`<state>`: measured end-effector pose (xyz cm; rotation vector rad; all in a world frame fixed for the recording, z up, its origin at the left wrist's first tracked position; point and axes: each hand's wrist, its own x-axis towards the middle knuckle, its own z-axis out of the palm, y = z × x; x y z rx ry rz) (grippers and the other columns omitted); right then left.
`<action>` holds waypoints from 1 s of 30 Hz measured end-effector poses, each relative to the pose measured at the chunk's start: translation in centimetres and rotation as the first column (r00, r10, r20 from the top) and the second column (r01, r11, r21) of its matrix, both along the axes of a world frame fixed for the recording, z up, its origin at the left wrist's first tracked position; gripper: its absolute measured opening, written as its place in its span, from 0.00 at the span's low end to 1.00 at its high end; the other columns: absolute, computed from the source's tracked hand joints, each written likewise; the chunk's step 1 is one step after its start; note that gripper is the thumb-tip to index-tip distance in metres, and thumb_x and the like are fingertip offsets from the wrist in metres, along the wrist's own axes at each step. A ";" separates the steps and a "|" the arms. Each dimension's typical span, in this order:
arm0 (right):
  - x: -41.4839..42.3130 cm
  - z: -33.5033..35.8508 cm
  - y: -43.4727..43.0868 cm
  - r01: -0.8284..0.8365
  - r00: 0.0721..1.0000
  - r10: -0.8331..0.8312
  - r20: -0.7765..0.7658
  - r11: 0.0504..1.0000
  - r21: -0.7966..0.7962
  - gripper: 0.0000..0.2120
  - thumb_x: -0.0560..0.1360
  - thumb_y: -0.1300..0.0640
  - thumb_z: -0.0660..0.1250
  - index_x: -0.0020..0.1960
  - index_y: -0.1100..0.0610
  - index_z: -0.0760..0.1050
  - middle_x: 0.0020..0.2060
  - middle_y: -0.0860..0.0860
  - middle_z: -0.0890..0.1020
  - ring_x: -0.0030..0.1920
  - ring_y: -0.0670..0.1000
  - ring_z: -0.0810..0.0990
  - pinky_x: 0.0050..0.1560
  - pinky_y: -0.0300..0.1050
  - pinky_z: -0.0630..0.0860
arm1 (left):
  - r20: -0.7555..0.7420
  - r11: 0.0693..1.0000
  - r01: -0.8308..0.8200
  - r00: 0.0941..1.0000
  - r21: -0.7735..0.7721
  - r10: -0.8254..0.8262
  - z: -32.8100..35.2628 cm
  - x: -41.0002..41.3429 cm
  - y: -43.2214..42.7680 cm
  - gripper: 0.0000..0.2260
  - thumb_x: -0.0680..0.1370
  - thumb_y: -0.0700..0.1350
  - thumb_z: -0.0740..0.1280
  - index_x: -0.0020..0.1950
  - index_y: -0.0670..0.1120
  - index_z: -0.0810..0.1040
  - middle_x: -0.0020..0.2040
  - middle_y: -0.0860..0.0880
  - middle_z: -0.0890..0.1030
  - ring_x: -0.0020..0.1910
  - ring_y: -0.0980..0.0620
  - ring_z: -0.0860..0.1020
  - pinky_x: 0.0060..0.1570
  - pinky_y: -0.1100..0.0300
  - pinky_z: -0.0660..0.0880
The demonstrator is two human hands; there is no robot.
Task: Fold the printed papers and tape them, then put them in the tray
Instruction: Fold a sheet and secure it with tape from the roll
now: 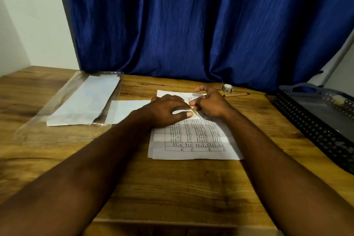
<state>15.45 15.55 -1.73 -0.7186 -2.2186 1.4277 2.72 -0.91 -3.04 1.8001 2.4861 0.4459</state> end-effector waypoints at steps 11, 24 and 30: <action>0.8 -0.8 1.1 -0.174 0.985 0.172 0.030 0.953 0.248 0.24 0.76 0.65 0.77 0.69 0.54 0.74 0.50 0.51 0.89 0.39 0.43 0.81 0.41 0.41 0.78 | 0.000 0.996 -0.058 0.998 0.061 0.058 -0.7 -0.5 2.2 0.21 0.84 0.57 0.60 0.78 0.64 0.65 0.75 0.55 0.69 0.75 0.50 0.63 0.70 0.40 0.61; 3.6 1.6 1.6 -0.358 0.920 0.302 0.248 0.907 0.223 0.09 0.74 0.66 0.79 0.51 0.58 0.83 0.44 0.50 0.90 0.51 0.47 0.89 0.60 0.54 0.84 | -0.068 0.996 -0.049 0.996 0.069 0.054 -0.3 -0.4 2.3 0.20 0.85 0.60 0.59 0.75 0.59 0.75 0.76 0.55 0.72 0.77 0.52 0.65 0.73 0.41 0.61; 4.0 2.0 1.3 -0.392 0.902 0.330 0.278 0.896 0.209 0.14 0.71 0.63 0.82 0.54 0.58 0.83 0.46 0.50 0.90 0.52 0.46 0.89 0.60 0.55 0.83 | -0.096 0.991 0.054 0.994 0.120 -0.043 -0.2 -0.3 1.7 0.17 0.86 0.56 0.61 0.73 0.53 0.77 0.77 0.54 0.71 0.75 0.52 0.69 0.72 0.51 0.68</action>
